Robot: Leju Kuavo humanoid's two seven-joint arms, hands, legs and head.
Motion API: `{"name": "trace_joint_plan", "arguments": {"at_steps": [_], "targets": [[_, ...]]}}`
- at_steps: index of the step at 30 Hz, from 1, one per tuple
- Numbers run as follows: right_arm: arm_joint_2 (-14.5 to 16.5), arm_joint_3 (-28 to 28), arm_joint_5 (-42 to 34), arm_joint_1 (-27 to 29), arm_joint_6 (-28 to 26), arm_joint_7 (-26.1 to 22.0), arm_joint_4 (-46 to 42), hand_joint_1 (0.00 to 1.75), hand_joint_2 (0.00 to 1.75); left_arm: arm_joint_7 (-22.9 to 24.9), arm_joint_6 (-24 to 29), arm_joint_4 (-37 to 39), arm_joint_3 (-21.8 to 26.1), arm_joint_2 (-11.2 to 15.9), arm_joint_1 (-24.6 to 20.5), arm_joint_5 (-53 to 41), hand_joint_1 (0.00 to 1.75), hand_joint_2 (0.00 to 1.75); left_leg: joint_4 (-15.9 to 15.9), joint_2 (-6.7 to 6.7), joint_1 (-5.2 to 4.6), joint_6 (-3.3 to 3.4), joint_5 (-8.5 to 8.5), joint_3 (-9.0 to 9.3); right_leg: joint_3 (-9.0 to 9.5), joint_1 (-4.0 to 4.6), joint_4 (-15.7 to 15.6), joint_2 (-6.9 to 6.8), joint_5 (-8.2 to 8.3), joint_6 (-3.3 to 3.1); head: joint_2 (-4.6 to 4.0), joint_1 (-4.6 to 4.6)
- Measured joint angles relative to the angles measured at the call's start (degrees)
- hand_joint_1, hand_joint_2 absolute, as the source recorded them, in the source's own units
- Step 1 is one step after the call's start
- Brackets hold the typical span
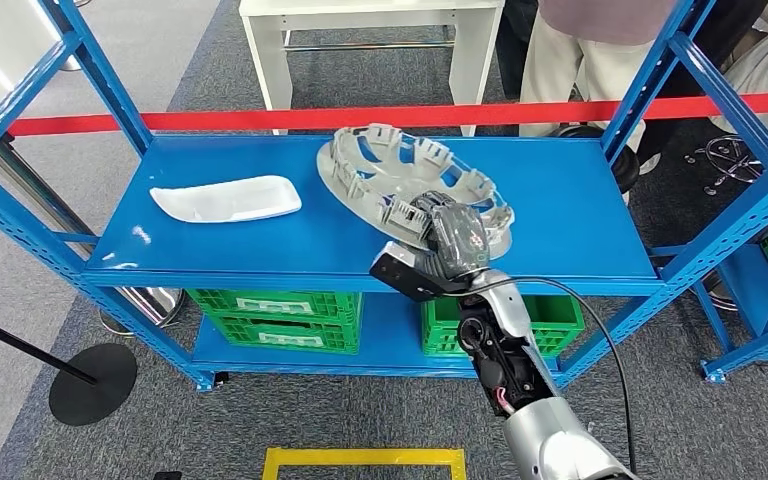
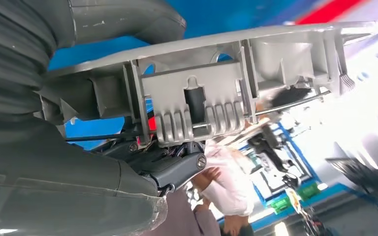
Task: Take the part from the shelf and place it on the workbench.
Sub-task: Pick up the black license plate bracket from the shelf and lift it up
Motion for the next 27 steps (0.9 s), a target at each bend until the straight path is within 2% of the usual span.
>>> {"name": "trace_joint_plan", "arguments": {"at_steps": [6, 9, 11, 15, 19, 27], "targets": [[-0.4, 0.5, -10.8, 3.3, 4.1, -1.6, -7.4, 1.75, 1.75, -0.2, 0.9, 0.0, 0.3, 0.0, 0.0, -0.6, 0.0, 0.0, 0.0, 0.0, 0.0, 0.0, 0.0, -0.01, -0.02, 0.0, 0.0, 0.0, -0.01, 0.0, 0.0, 0.01], [-1.0, 1.7, -19.8, 5.4, 9.1, -2.0, -12.4, 1.75, 1.75, -0.3, 1.6, 0.0, 0.7, 0.0, 0.0, -0.7, 0.0, 0.0, 0.0, 0.01, 0.0, -0.01, -0.01, 0.0, -0.02, 0.0, 0.0, 0.02, -0.01, 0.0, 0.0, 0.01], [-1.6, 2.6, -27.8, 7.0, 14.8, -2.1, -16.5, 1.75, 1.75, -0.8, 2.2, 0.0, 0.8, 0.0, 0.0, -0.7, 0.0, 0.0, 0.0, 0.01, 0.0, -0.03, -0.02, 0.0, -0.03, 0.0, 0.0, 0.02, -0.01, 0.01, 0.0, 0.0], [-3.5, 4.7, -47.0, 11.4, 29.0, -2.2, -28.0, 1.75, 1.75, -2.3, 3.3, 0.0, 1.2, 0.0, 0.0, -0.7, 0.0, 1.75, 0.0, -0.02, 0.0, -0.04, -0.03, -0.08, -0.09, 0.0, 0.0, -0.01, -0.02, 0.02, 0.0, -0.01], [-5.9, 6.9, -57.0, 15.9, 34.8, -2.3, -41.8, 1.75, 1.75, -2.7, 3.9, 0.0, 1.6, 0.0, 0.1, -0.9, 0.0, 1.75, 0.0, -0.08, 0.0, -0.05, -0.07, -0.09, -0.08, 0.0, 0.0, -0.05, -0.11, 0.06, 0.0, -0.01], [-9.0, 8.0, -58.5, 23.0, 34.7, -2.4, -61.0, 1.75, 1.75, -3.6, 3.8, 0.0, 1.7, 0.0, 0.2, -1.4, 0.0, 1.75, 0.0, -0.03, -0.05, -0.01, -0.16, -0.01, 0.0, -0.07, 0.0, -0.02, -0.12, 0.05, 0.0, 0.02]]}}
